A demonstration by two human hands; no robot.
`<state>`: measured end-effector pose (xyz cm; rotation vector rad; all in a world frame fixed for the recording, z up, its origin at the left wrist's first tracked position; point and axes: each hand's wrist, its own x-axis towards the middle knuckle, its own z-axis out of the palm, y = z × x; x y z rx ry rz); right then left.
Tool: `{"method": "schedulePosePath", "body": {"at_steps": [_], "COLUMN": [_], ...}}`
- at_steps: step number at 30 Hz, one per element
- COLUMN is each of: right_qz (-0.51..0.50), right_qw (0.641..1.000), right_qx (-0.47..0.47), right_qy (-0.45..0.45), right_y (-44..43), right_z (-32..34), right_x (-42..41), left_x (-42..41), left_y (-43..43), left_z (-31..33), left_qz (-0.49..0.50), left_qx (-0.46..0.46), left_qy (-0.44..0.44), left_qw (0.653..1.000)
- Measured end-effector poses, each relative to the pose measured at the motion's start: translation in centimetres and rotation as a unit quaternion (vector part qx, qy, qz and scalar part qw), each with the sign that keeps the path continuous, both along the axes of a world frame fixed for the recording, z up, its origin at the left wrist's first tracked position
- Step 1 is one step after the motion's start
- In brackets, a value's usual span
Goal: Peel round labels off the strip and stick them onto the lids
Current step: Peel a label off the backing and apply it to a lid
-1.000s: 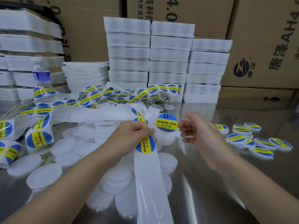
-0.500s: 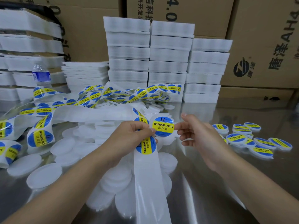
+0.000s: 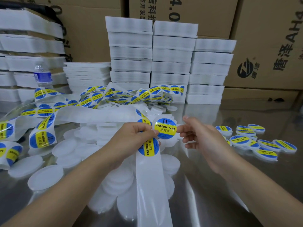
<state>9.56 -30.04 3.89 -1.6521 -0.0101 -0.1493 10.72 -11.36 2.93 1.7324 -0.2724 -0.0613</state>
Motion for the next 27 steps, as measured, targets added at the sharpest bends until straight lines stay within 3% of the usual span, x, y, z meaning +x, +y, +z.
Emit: {"method": "schedulePosePath", "body": {"at_steps": [27], "right_qz": [-0.028], "right_qw": [0.999], "right_qx": [-0.045], "right_qy": [0.006], "right_y": [0.23], "right_z": [0.26], "right_x": [-0.26], "left_x": [-0.33], "left_y": [-0.10], "left_z": [0.20], "left_qz": [0.000], "left_qx": [0.015], "left_qy": [-0.002], "left_qw": [1.000]}}
